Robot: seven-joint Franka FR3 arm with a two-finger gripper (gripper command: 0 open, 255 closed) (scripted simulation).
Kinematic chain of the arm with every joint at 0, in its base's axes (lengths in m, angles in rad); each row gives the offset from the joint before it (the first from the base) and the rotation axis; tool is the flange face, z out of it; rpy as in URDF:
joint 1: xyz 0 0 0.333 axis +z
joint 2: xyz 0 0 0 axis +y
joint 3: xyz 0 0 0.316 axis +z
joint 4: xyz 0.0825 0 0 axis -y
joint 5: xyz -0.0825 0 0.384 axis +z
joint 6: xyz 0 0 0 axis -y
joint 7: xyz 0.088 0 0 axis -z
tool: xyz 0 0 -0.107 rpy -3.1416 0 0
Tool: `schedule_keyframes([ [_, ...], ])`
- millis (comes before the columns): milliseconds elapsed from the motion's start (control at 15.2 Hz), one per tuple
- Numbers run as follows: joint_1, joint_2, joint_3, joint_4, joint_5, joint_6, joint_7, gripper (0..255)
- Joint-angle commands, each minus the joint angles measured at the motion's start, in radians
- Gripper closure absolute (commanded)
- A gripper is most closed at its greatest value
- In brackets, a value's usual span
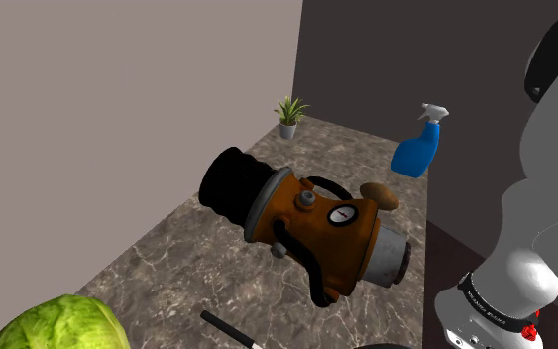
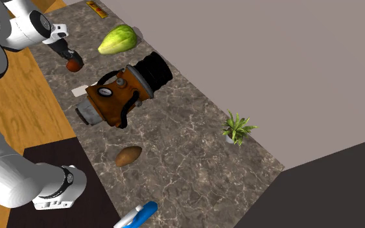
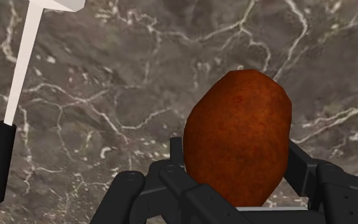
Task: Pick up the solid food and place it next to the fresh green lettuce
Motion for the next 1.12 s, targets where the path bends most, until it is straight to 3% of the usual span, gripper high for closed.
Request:
schedule_keyframes([
  [0,0.0,0.001,-0.001,0.0,-0.001,0.002,0.001,255],
  [264,0.0,0.001,-0.001,0.0,-0.001,0.002,0.001,255],
  [330,0.0,0.001,-0.001,0.0,-0.001,0.002,0.001,0],
  [660,0.0,0.001,-0.001,0.0,-0.001,0.002,0.001,0],
  [924,-0.02,-0.077,0.036,0.037,0.076,-0.091,-0.048,0],
  [1056,-0.02,-0.077,0.035,0.037,0.076,-0.091,-0.048,0],
])
